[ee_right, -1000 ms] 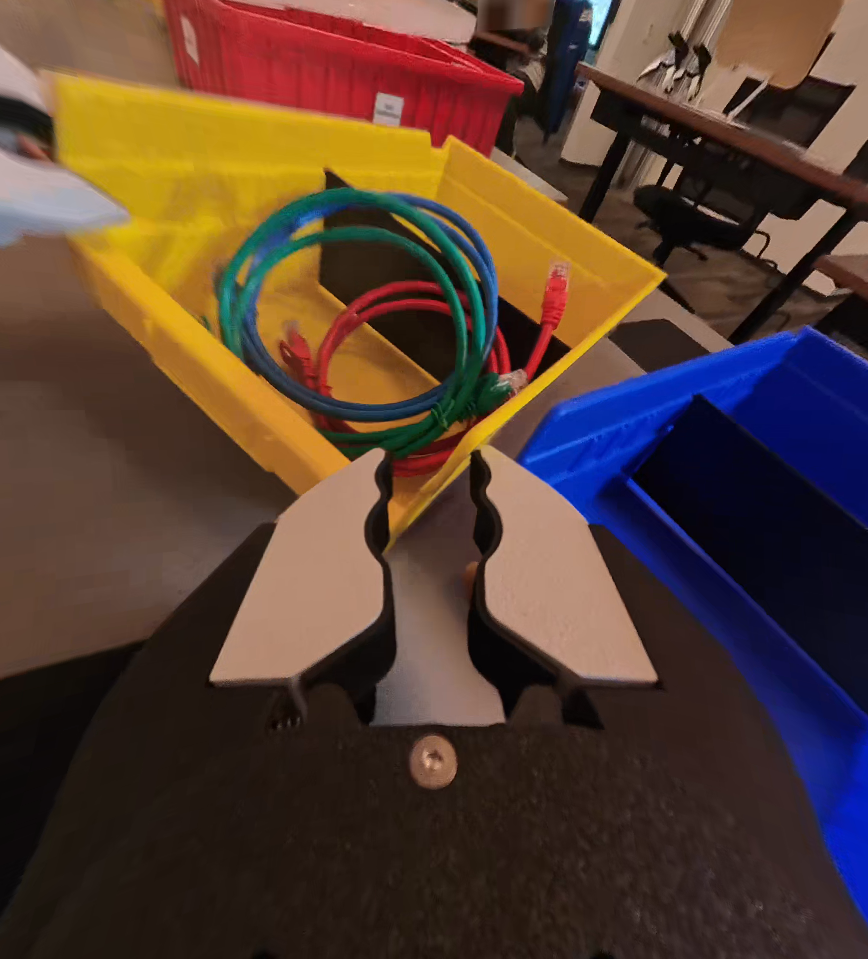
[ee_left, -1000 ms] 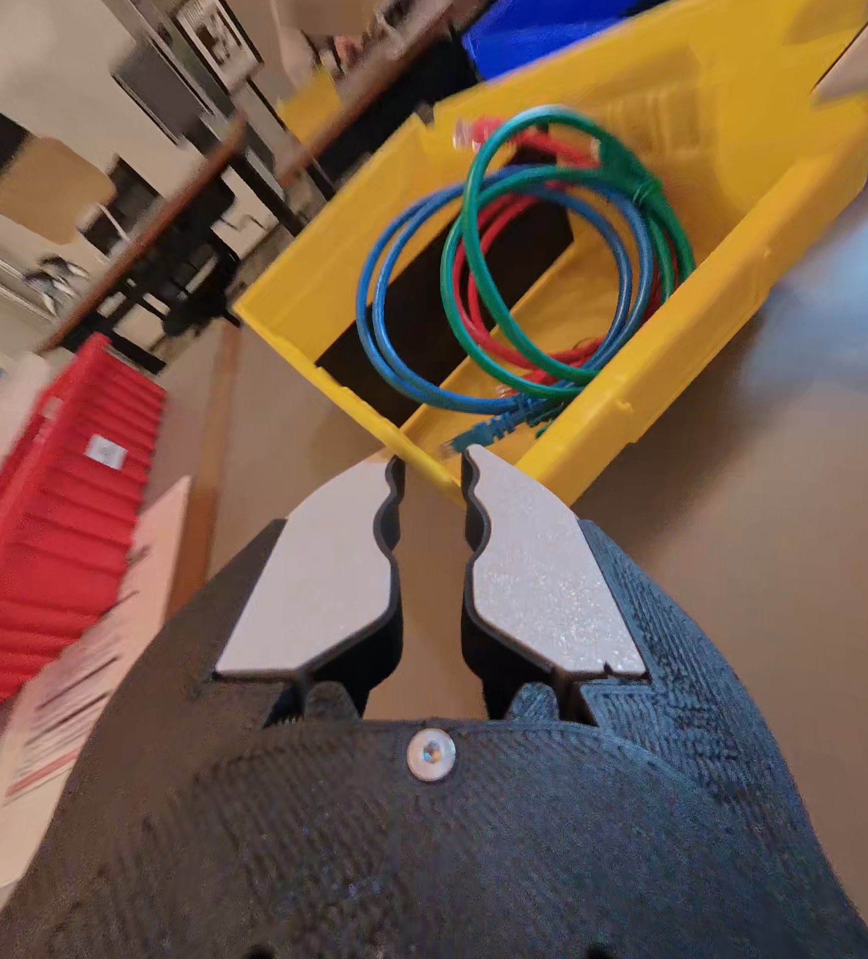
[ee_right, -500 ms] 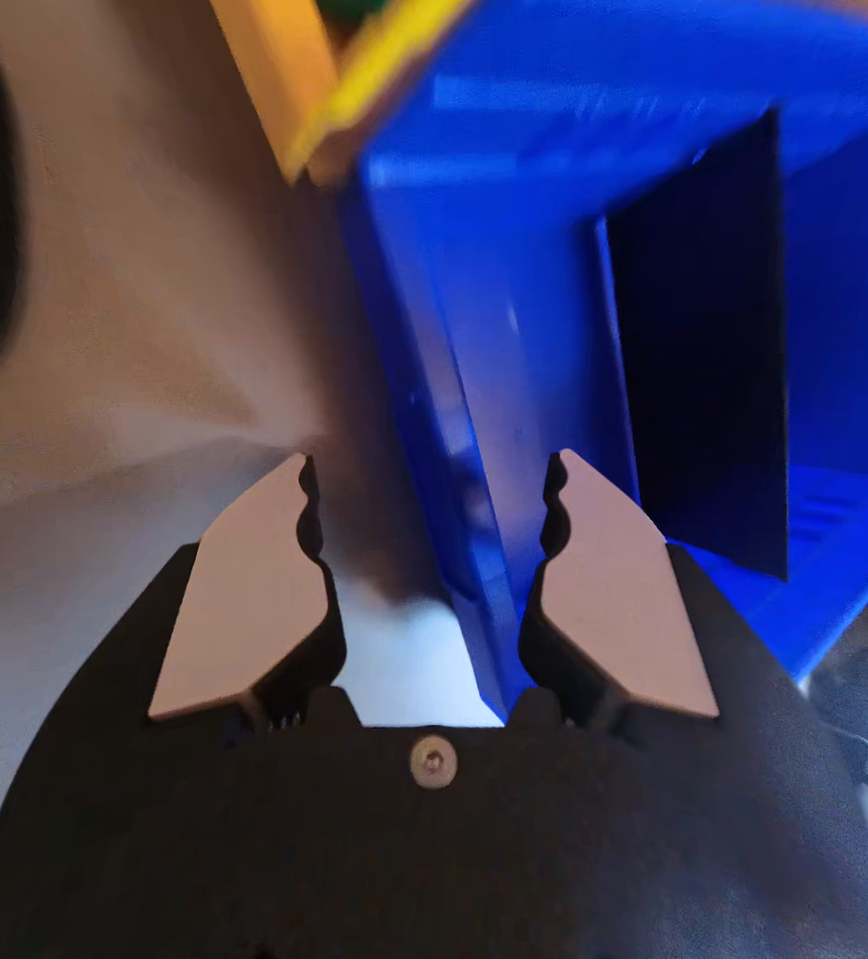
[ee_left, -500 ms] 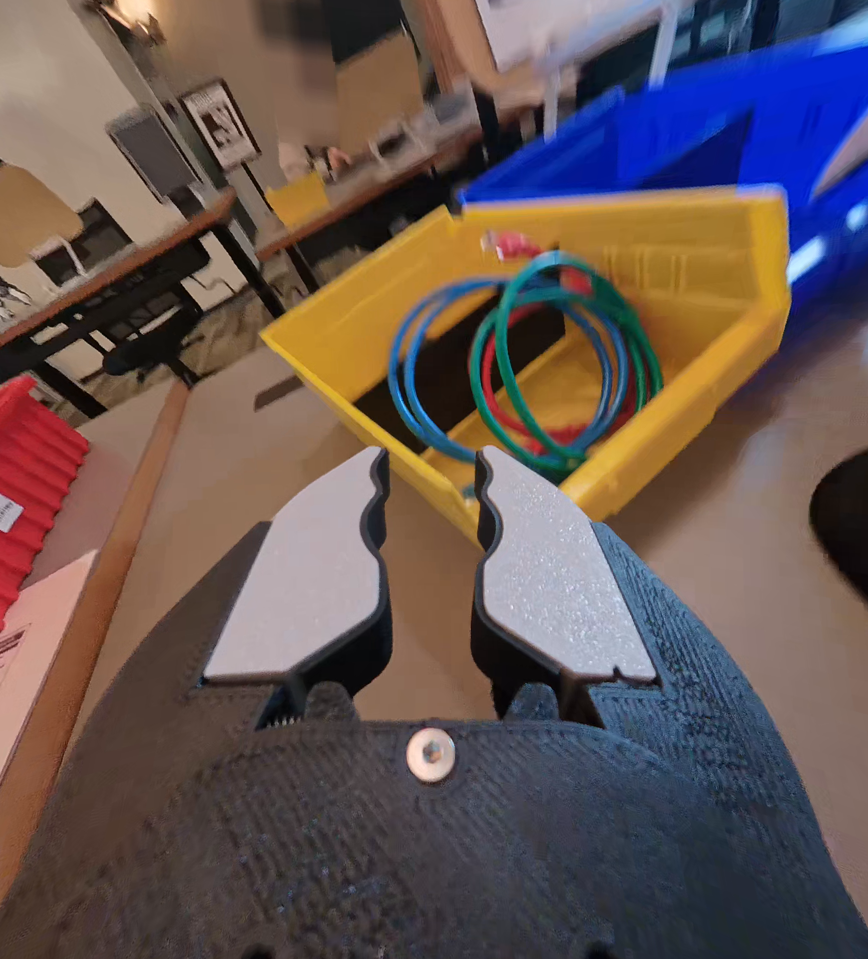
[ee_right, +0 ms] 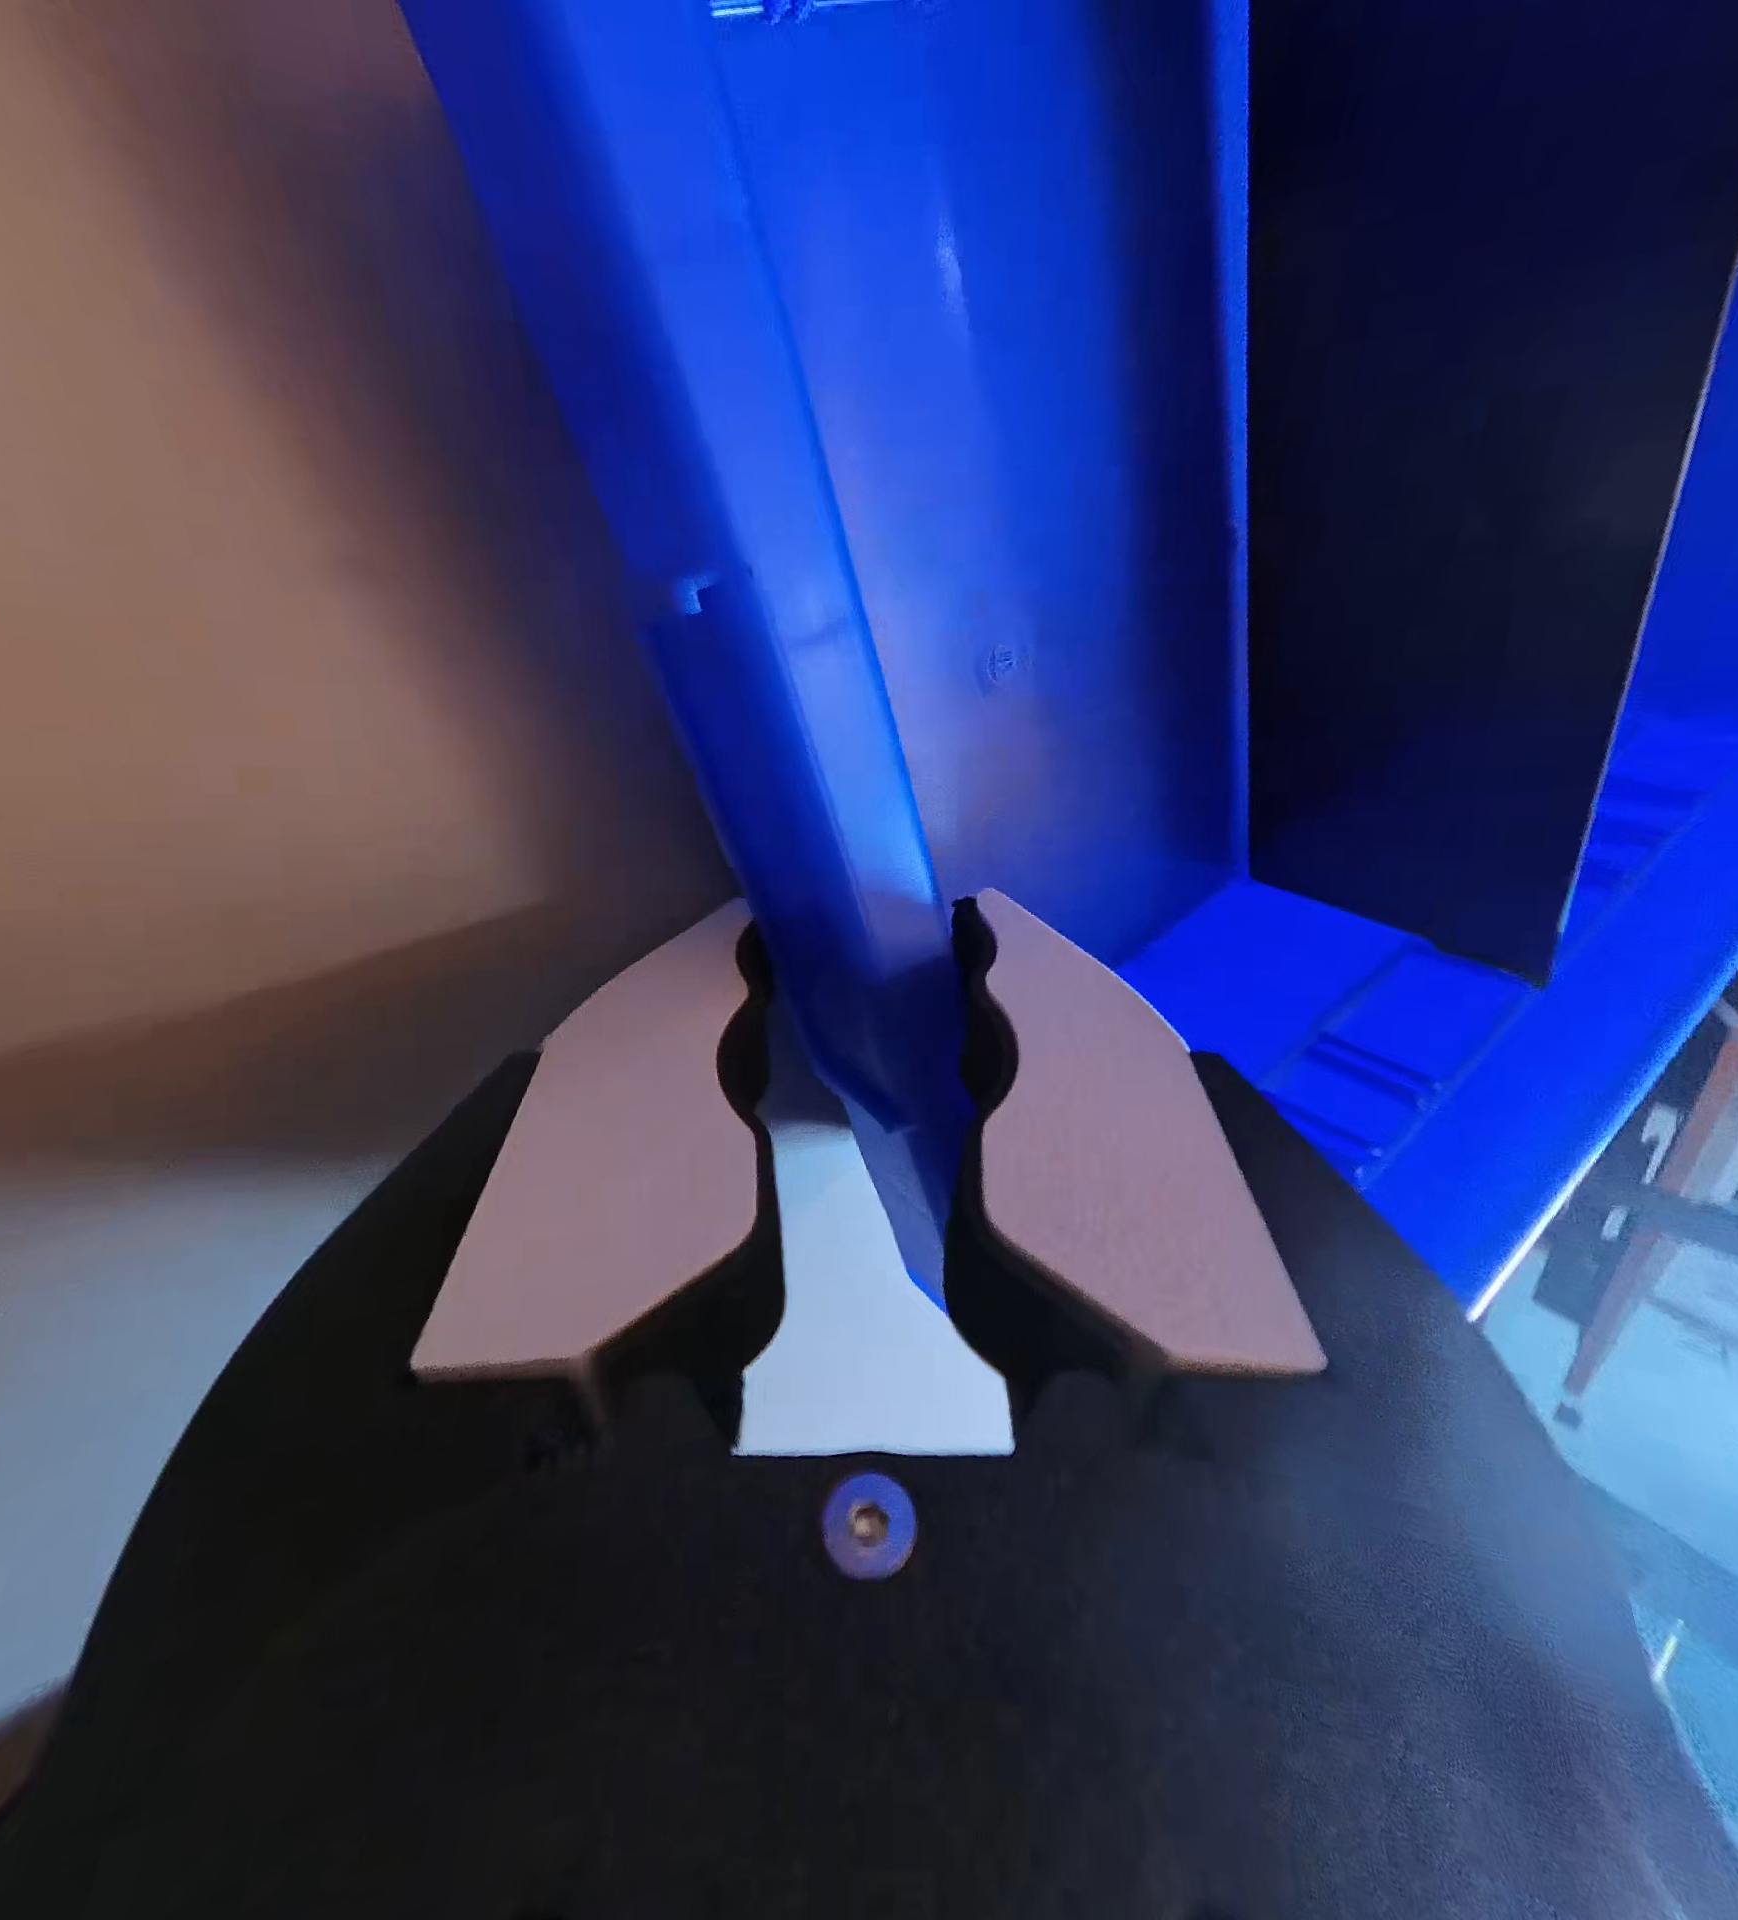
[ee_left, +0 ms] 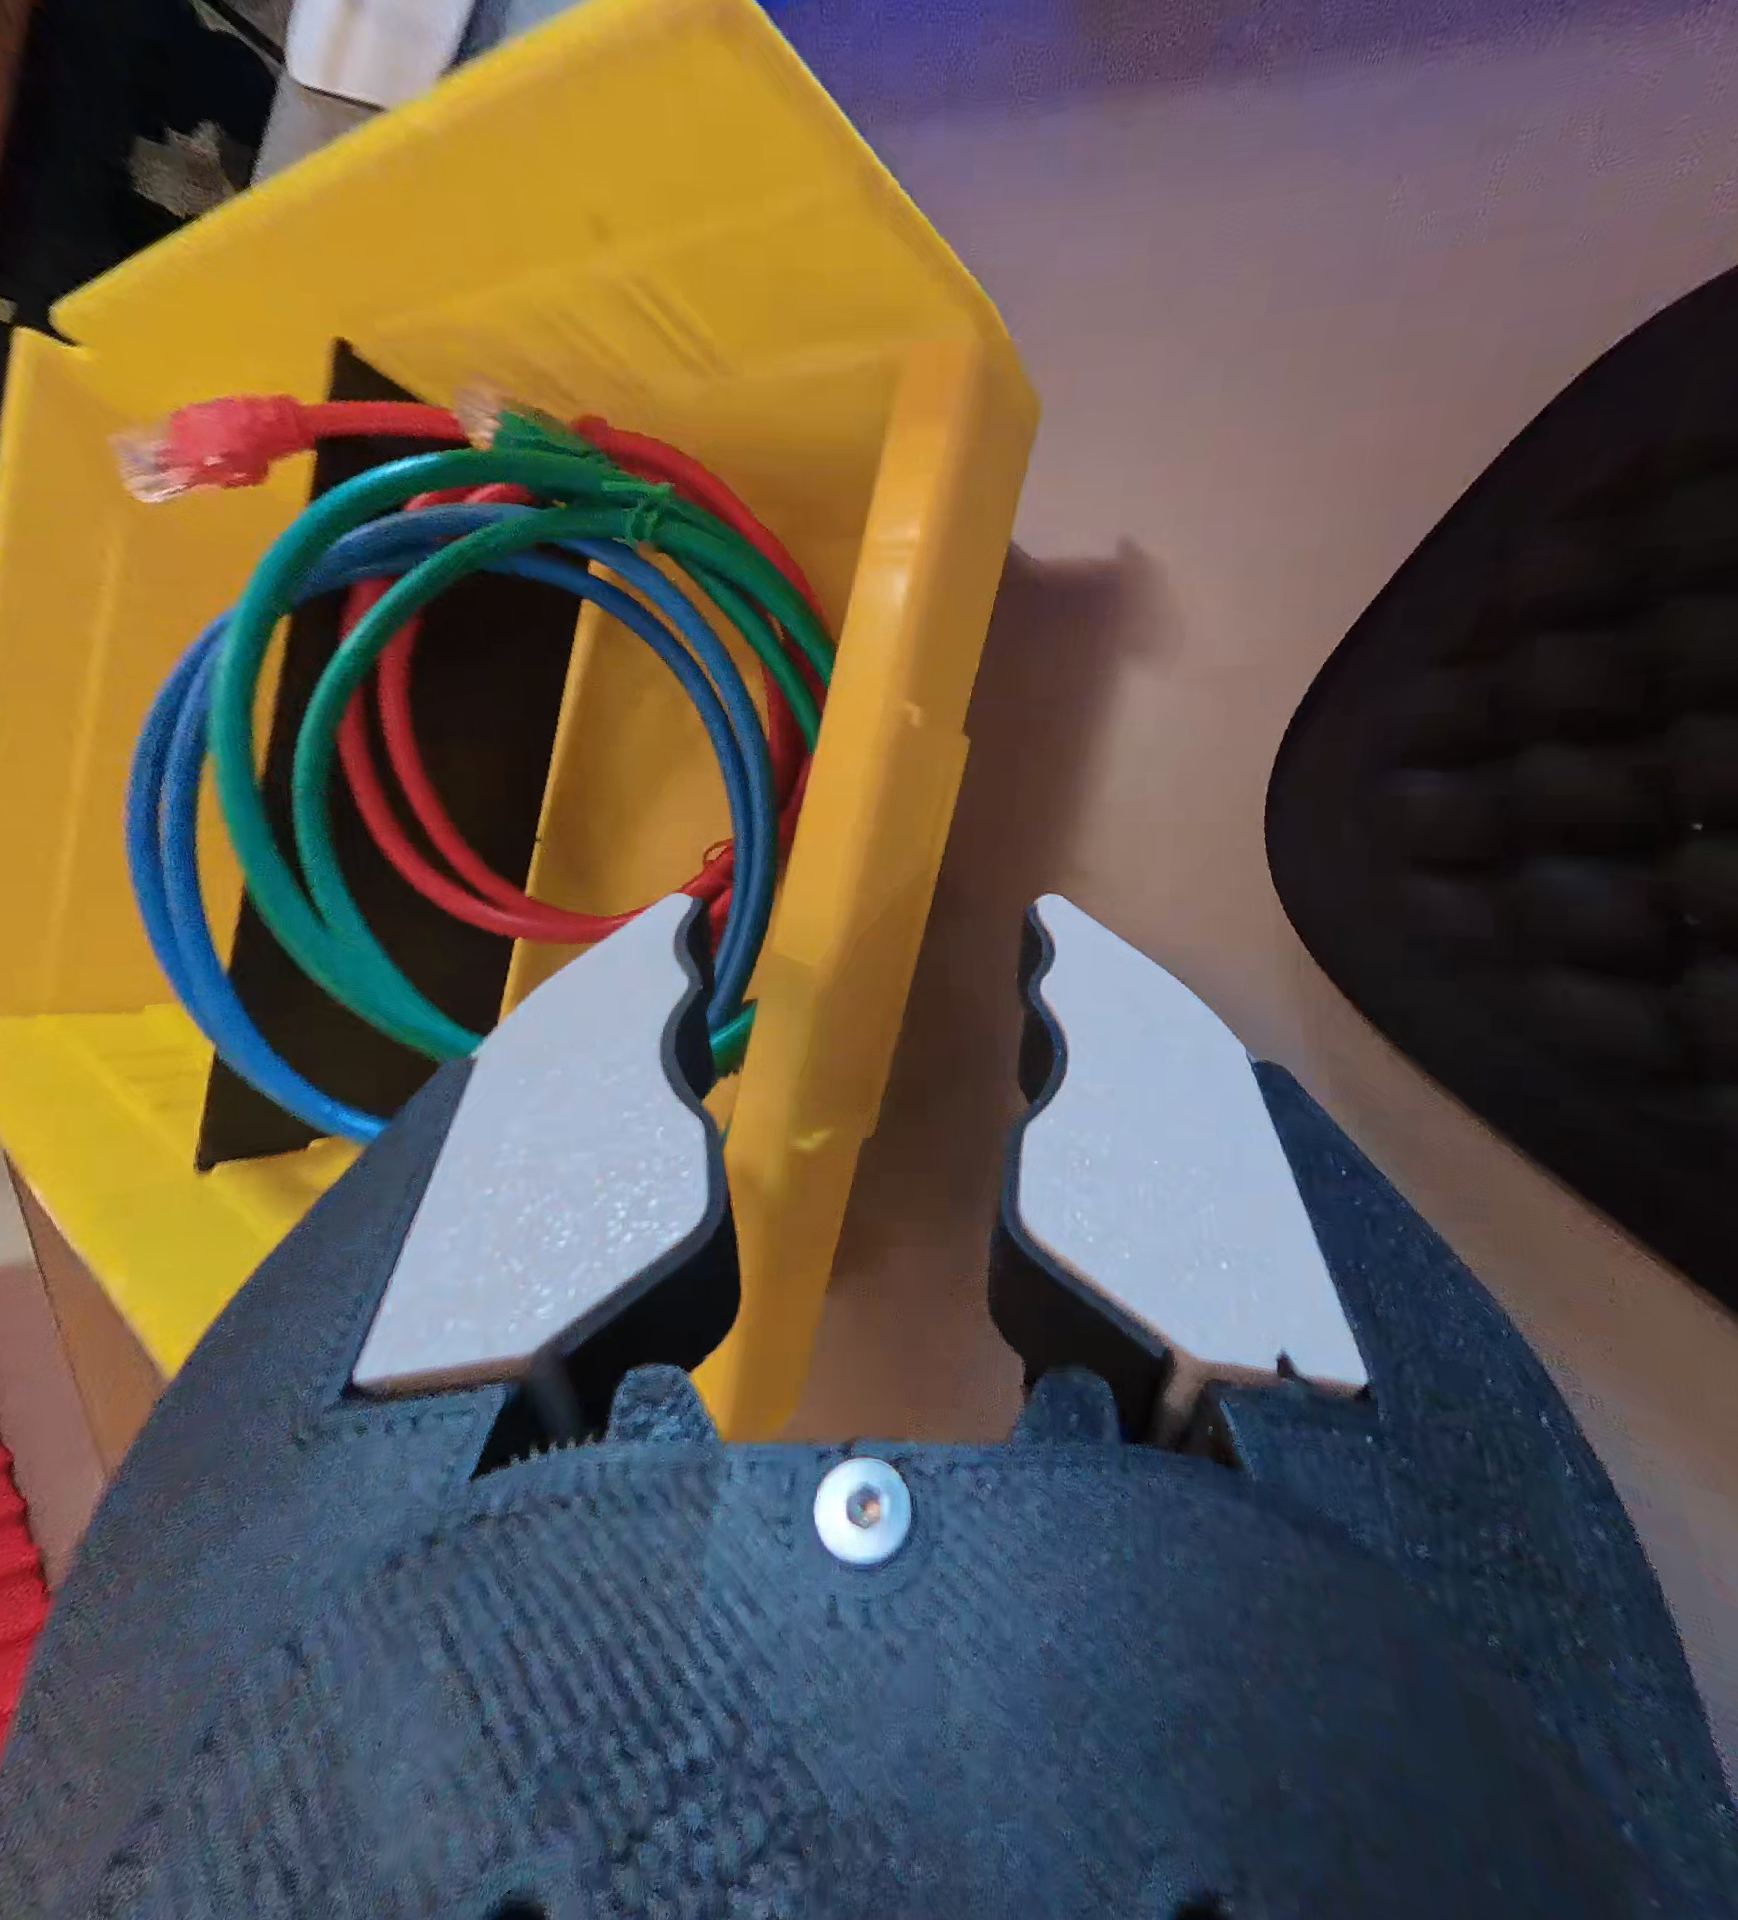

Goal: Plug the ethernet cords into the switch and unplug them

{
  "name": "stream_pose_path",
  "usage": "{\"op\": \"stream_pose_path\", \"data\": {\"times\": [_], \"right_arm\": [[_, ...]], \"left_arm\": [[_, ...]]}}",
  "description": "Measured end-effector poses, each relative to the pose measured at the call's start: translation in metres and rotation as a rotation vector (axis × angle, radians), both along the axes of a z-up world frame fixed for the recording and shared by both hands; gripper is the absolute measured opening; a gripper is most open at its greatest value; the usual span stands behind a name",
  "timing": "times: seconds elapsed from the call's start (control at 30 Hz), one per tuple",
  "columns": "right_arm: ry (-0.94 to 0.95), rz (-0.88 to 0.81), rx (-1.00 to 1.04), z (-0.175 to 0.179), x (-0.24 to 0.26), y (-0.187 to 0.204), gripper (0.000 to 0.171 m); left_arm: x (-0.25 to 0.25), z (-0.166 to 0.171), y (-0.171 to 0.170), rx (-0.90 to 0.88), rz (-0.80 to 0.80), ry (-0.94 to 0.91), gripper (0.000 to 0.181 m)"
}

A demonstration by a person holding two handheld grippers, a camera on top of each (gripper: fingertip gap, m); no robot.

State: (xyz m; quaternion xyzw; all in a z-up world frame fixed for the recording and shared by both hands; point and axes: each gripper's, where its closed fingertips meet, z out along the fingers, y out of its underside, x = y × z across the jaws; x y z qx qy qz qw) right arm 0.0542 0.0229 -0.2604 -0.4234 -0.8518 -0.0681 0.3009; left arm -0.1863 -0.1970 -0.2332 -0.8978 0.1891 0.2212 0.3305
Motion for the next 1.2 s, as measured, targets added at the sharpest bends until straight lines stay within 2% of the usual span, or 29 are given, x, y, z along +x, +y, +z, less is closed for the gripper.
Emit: {"op": "stream_pose_path", "data": {"times": [0.03,0.17,0.27,0.47,0.6,0.77,0.87,0.97,1.03,1.1,1.2], "right_arm": [[0.005,-0.033,0.000,0.000,0.008,0.007,0.034],[0.034,-0.143,0.019,0.001,0.020,0.046,0.033],[0.058,-0.208,0.044,0.001,0.017,0.080,0.033],[0.125,-0.291,0.110,0.003,0.005,0.140,0.033],[0.164,-0.320,0.150,0.005,0.000,0.162,0.033],[0.245,-0.326,0.124,0.010,-0.001,0.159,0.037],[0.374,-0.286,-0.042,0.031,-0.008,0.133,0.041],[0.580,-0.196,-0.260,0.063,-0.023,0.098,0.042],[0.708,-0.163,-0.367,0.078,-0.030,0.085,0.042],[0.818,-0.146,-0.448,0.086,-0.034,0.081,0.043],[0.884,-0.133,-0.509,0.087,-0.037,0.085,0.043]], "left_arm": [[-0.001,-0.005,0.004,-0.027,-0.004,0.018,0.055],[-0.012,-0.021,0.016,-0.114,-0.003,0.109,0.045],[-0.012,-0.027,0.026,-0.108,-0.037,0.132,0.034],[-0.007,-0.026,0.041,-0.061,-0.112,0.174,0.033],[-0.007,-0.026,0.054,-0.063,-0.126,0.183,0.032],[-0.013,-0.026,0.077,-0.051,-0.139,0.183,0.033],[-0.020,-0.026,0.089,-0.044,-0.131,0.205,0.033],[-0.027,-0.024,0.098,-0.024,-0.135,0.221,0.033],[-0.023,-0.018,0.101,0.034,-0.137,0.136,0.039],[-0.007,0.006,0.102,0.176,-0.151,-0.072,0.037],[-0.004,0.066,0.099,0.414,-0.139,-0.267,0.037]]}}
